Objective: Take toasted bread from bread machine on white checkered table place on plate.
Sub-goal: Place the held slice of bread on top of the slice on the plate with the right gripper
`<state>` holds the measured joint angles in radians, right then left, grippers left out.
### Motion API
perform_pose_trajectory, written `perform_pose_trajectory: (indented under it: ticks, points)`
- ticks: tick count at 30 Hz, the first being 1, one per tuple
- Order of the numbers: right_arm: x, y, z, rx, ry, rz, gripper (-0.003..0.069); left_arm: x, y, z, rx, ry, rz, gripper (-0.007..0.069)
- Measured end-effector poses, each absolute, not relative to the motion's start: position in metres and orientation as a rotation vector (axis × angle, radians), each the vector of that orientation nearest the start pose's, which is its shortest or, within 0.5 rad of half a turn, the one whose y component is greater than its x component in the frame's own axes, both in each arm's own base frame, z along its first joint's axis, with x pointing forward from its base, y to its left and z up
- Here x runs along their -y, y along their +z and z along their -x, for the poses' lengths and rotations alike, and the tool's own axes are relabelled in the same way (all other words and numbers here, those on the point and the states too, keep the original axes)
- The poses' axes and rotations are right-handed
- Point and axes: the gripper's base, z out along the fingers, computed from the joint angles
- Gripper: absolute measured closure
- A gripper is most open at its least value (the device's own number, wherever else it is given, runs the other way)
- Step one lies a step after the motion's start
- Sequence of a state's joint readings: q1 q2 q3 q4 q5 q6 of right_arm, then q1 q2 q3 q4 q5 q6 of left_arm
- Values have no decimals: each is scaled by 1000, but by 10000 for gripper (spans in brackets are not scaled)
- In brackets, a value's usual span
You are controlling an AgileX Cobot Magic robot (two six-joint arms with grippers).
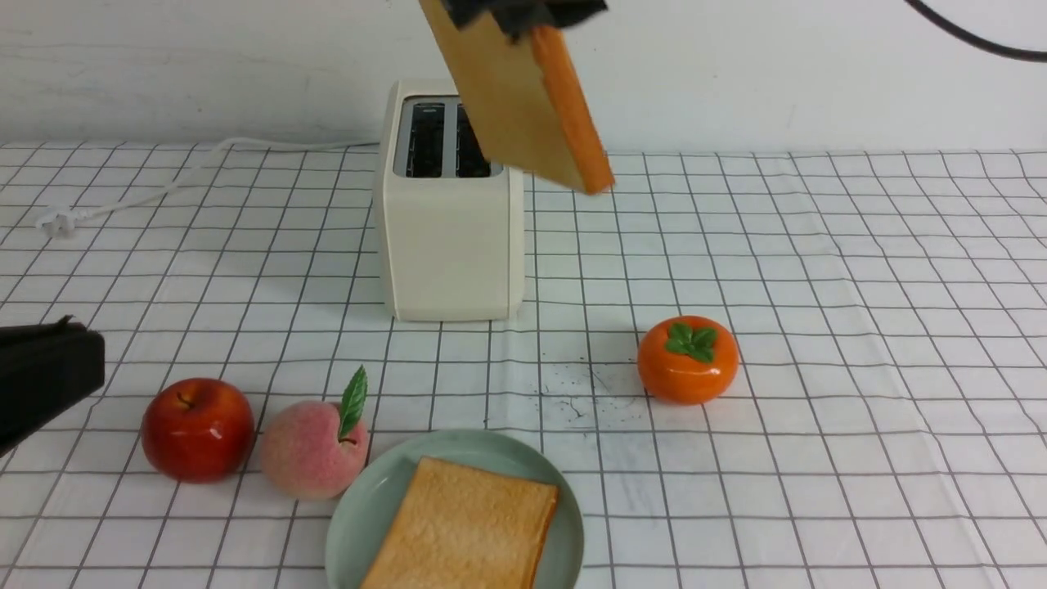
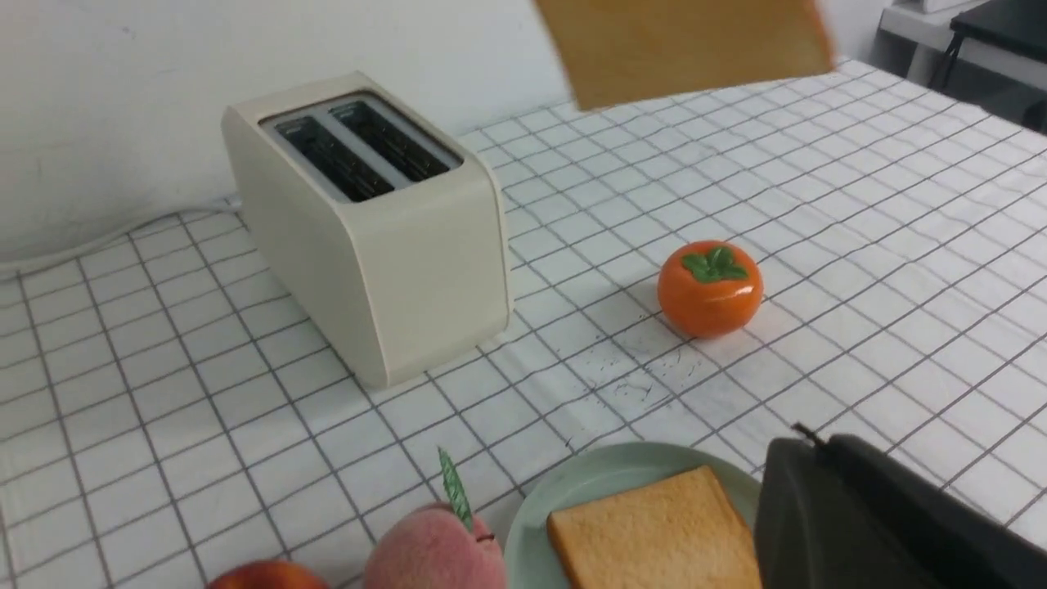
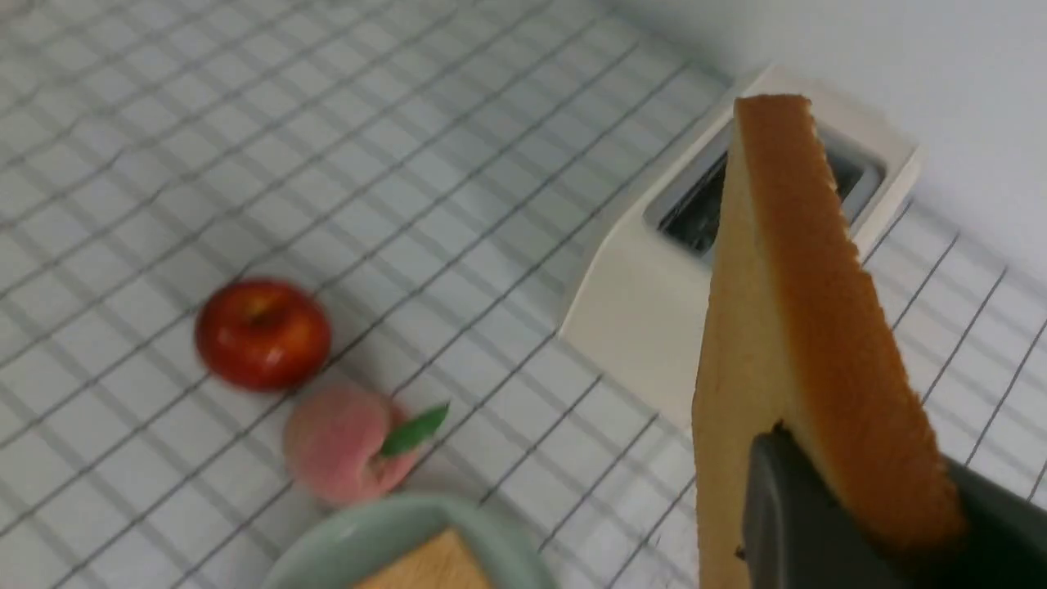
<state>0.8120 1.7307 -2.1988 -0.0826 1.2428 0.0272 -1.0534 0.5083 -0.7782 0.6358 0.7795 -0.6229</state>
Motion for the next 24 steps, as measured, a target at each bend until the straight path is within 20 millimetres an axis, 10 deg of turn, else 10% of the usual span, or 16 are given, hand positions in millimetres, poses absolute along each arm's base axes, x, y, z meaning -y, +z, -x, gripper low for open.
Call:
perform_pose_trajectory:
  ticks: [3,10,15,24]
  points:
    - [-244,484,-233,-2154,400,901,545,47,372,-71,-1854,-412,-543,634]
    - [-245,393,-206,-2408,635,959,547,44,355,-63,-2077,-414,-547,634]
    - [-256,324,-227,-2483,897,797,547,42,350,-60,-2141,-410,-554,634]
    - [-248,275,-289,-2482,1297,601,547,43,350,-60,-2145,-415,-556,632]
